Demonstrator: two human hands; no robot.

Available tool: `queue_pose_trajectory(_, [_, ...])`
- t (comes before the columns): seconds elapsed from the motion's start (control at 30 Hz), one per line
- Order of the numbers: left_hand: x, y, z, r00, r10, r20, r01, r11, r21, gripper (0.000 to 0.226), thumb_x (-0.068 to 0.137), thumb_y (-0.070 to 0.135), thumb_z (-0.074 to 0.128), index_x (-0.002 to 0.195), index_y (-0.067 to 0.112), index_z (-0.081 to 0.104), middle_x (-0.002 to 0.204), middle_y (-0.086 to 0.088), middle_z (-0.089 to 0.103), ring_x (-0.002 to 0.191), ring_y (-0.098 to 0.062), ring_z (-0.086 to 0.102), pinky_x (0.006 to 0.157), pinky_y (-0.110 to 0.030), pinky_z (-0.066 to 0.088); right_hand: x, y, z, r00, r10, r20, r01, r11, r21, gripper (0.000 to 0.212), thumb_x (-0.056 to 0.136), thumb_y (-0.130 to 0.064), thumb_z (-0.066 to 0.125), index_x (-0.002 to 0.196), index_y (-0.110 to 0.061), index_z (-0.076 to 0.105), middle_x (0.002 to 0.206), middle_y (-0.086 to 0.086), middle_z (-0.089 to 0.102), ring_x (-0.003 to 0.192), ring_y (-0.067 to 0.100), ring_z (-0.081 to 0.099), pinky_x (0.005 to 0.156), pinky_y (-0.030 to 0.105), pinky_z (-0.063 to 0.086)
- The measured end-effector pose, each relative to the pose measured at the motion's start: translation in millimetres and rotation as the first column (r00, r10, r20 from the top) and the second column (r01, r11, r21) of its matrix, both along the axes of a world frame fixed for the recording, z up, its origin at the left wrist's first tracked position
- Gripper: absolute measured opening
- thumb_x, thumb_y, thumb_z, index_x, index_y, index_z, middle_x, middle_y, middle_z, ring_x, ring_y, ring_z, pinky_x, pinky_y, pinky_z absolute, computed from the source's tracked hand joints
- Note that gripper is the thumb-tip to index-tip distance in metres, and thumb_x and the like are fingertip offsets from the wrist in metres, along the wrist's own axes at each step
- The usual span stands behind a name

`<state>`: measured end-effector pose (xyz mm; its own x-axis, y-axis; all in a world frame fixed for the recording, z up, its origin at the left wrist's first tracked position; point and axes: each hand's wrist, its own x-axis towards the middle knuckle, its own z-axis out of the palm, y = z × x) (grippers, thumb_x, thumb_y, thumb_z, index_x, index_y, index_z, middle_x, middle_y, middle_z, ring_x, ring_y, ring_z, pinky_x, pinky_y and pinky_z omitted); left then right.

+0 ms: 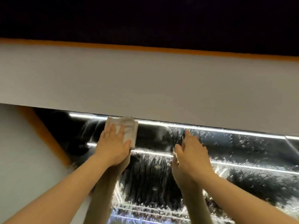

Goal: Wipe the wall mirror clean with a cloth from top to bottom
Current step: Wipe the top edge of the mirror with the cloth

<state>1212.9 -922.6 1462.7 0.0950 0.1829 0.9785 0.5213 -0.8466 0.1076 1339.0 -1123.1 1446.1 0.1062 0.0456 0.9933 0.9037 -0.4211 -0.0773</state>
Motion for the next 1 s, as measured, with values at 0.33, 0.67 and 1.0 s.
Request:
queue_pose_trajectory(0.33, [7, -13, -4, 0.998, 0.002, 0.065, 0.005, 0.995, -0.102, 0.062, 0.104, 0.041, 0.017, 0.155, 0.017, -0.008, 0.162, -0.014, -0.012, 0.149, -0.028, -0.012, 0.119, -0.043, 0.003, 81, -110, -15, 0.951, -0.297, -0.085, 0.301, 0.952, 0.047, 0.065, 0.102, -0.049, 0.021, 0.155, -0.018, -0.001, 0.164, -0.001, -0.001, 0.150, 0.016, -0.002, 0.121, 0.046, 0.005])
queue_pose_trajectory(0.67, [30, -50, -5, 0.982, 0.003, 0.189, 0.026, 0.989, -0.147, 0.062, 0.103, 0.042, 0.025, 0.155, 0.013, 0.007, 0.160, -0.020, 0.003, 0.148, -0.036, 0.002, 0.118, -0.045, 0.007, 105, -107, -18, 0.966, -0.260, -0.006, 0.259, 0.961, 0.097, 0.065, 0.102, -0.048, 0.025, 0.156, -0.015, 0.009, 0.163, 0.000, 0.007, 0.150, 0.018, 0.003, 0.120, 0.045, -0.001])
queue_pose_trajectory(1.0, [101, -139, 14, 0.999, -0.038, 0.020, 0.036, 0.996, 0.083, 0.065, 0.103, 0.046, 0.019, 0.156, 0.016, -0.002, 0.161, -0.017, -0.011, 0.148, -0.032, -0.013, 0.119, -0.044, -0.005, 101, -108, -19, 0.964, -0.263, -0.026, 0.264, 0.963, 0.054, 0.066, 0.102, -0.048, 0.019, 0.156, -0.016, -0.001, 0.163, 0.000, -0.006, 0.150, 0.017, -0.006, 0.119, 0.042, -0.005])
